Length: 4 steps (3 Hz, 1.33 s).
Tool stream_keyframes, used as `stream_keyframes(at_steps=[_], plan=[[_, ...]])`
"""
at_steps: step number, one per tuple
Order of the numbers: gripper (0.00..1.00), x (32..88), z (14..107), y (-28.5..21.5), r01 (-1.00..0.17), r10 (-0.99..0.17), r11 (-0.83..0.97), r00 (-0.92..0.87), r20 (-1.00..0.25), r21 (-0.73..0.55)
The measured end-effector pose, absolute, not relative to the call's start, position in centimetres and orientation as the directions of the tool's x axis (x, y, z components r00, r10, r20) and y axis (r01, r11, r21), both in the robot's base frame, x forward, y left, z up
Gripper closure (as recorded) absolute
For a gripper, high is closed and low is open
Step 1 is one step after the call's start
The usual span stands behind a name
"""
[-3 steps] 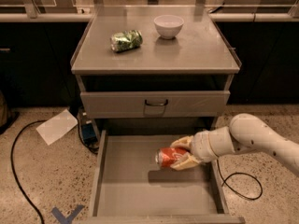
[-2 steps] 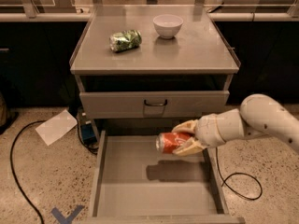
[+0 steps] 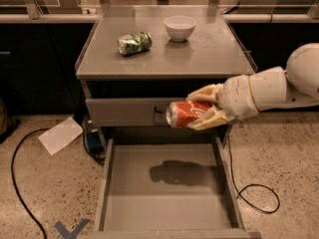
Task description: Pick coke can from middle drawer and place on counter
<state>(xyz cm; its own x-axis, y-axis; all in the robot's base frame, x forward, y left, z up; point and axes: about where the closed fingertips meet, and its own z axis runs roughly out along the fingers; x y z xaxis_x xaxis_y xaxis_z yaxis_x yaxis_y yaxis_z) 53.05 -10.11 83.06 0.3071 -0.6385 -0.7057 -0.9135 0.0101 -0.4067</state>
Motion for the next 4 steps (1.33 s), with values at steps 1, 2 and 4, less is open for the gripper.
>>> stream_keyframes(at_steps=[1,2,4], plan=[[1.00,54.5,88.8,-10.0,-0.896,-0.626,0.007,0.343,-0.700,-0.445],[1.00,58.0,93.1,-9.5,-0.874,-0.634,-0.001,0.376,-0.675,-0.486],[1.00,58.8,94.9,-8.9,-0.857,-0.626,0.000,0.402,-0.669,-0.515]])
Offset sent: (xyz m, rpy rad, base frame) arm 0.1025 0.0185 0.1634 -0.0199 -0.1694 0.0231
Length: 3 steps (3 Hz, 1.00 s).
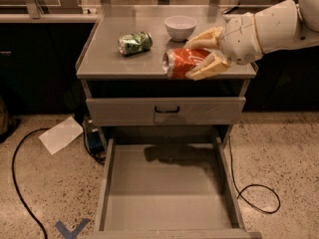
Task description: Pick coke can from middle drawer and place on counter
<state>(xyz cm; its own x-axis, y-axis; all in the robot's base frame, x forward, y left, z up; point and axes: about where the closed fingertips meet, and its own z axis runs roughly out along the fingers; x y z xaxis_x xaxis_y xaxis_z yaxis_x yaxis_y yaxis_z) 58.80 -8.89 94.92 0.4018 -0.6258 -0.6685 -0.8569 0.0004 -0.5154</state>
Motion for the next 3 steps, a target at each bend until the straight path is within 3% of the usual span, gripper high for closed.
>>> stream_keyframes(at_steps=[3], plan=[[1.00,71.5,87.6,-13.0,-0.876,-0.708,-0.002,0.342,-0.618,-0.482]])
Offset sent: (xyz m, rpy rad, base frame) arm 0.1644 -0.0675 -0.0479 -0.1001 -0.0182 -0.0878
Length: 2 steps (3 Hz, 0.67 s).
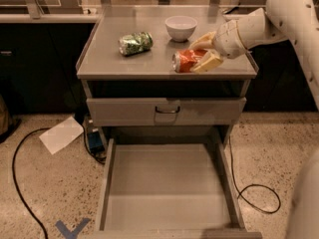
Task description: Pick coke can from middle drawer and place on counter
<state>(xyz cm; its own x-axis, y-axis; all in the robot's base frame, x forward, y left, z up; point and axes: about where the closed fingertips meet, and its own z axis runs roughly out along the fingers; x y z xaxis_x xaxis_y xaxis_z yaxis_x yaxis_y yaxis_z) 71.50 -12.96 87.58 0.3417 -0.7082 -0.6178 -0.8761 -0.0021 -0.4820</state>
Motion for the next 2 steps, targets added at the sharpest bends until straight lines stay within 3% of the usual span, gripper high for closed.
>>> stream_keyframes(at_steps=[1,2], plan=[[1.00,78.67,86.49,-13.38,-0.853,-0.735,0.029,0.335,-0.590,-0.521],[1.00,79.09,87.18,-13.68,-0.844,-0.735,0.039,0.339,-0.587,-0.536]])
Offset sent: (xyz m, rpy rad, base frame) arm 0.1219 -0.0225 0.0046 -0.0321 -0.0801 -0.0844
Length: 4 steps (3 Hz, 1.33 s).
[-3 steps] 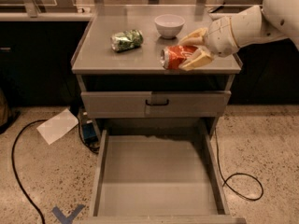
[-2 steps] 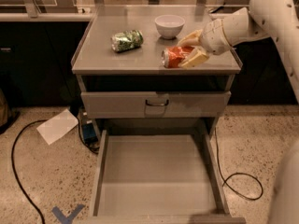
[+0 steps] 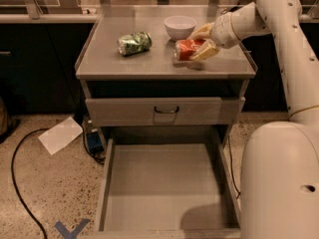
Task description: Pick coke can from middle drawer and place on counter
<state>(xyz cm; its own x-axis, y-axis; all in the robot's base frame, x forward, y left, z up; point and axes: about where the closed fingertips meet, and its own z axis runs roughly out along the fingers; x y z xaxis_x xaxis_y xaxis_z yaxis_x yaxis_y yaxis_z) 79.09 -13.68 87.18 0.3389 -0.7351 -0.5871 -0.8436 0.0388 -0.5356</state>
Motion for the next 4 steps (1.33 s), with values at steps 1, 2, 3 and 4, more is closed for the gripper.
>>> stream_keyframes(at_steps=[1,2,3,4], plan=[[1.00,78.97,84.42,-13.05,-0.878,-0.742,0.034,0.298,-0.601,-0.477],[1.00,78.97,84.42,-13.04,-0.878,-0.742,0.034,0.298,-0.601,-0.477],[0.82,78.97,84.42,-13.04,-0.878,-0.742,0.034,0.298,-0.601,-0.477],[0.59,78.97,84.42,-13.04,-0.878,-0.742,0.034,0.298,-0.601,-0.477]])
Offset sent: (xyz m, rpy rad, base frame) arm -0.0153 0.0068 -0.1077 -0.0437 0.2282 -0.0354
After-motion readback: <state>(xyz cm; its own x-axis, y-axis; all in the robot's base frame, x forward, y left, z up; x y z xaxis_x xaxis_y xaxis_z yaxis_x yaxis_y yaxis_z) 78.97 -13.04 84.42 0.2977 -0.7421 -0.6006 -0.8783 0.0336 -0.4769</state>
